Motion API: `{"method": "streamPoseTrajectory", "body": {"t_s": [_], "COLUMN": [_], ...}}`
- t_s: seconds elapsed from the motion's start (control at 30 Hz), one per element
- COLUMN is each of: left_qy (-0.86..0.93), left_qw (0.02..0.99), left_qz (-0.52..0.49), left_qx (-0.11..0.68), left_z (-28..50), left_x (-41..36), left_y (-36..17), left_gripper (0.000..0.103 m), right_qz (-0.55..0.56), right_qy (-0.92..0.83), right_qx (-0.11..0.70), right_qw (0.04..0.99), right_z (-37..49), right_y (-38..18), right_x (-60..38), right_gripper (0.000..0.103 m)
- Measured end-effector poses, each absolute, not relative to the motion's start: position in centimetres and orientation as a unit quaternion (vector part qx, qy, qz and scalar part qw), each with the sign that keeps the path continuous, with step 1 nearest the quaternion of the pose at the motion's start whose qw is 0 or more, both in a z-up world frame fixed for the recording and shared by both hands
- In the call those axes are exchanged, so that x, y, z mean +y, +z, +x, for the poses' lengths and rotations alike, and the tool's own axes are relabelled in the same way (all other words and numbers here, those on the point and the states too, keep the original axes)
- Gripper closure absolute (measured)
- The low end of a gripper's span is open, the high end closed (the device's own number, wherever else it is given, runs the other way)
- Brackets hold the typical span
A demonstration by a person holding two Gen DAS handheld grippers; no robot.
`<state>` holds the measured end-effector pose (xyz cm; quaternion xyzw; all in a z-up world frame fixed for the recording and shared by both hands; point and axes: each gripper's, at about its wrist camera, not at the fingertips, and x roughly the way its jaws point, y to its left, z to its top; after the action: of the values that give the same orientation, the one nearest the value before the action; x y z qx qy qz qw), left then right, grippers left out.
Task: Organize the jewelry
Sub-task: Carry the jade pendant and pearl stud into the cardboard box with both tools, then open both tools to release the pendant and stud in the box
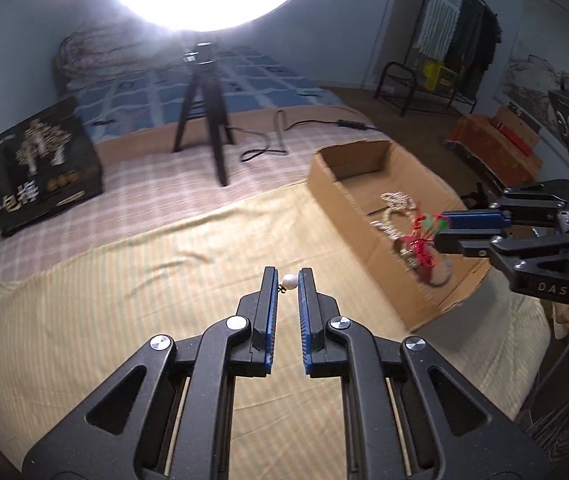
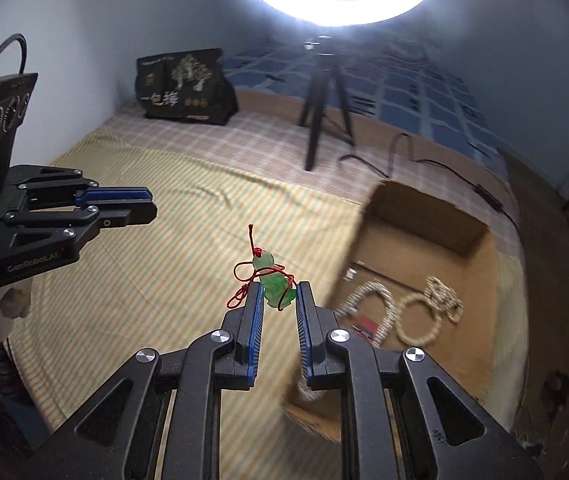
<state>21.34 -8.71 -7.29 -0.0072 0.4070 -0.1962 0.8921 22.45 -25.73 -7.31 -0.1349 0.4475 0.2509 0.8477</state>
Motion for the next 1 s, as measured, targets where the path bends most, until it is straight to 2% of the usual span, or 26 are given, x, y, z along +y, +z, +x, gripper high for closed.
{"method": "streamPoseTrajectory", "body": {"t_s": [0.4, 1.0], "left_qy": [-0.225, -0.244], "left_qw": [0.891, 0.882], "left_qz": [-0.015, 0.01], "left_qx": [0.395, 0.403], "left_z": [24.7, 28.5], "left_x": [-14.8, -22.1], "left_y": [-6.7, -8.0], "left_gripper": [0.095, 0.095], "right_qz": [-0.117, -0.102], "right_qy": [0.155, 0.127], "right_qx": [0.449, 0.459], "right_qw": [0.872, 0.874], "right_z": [21.5, 21.7], "right_y": [-7.1, -8.3], "right_x": [-33.6, -37.4], "right_gripper": [0.089, 0.089]}}
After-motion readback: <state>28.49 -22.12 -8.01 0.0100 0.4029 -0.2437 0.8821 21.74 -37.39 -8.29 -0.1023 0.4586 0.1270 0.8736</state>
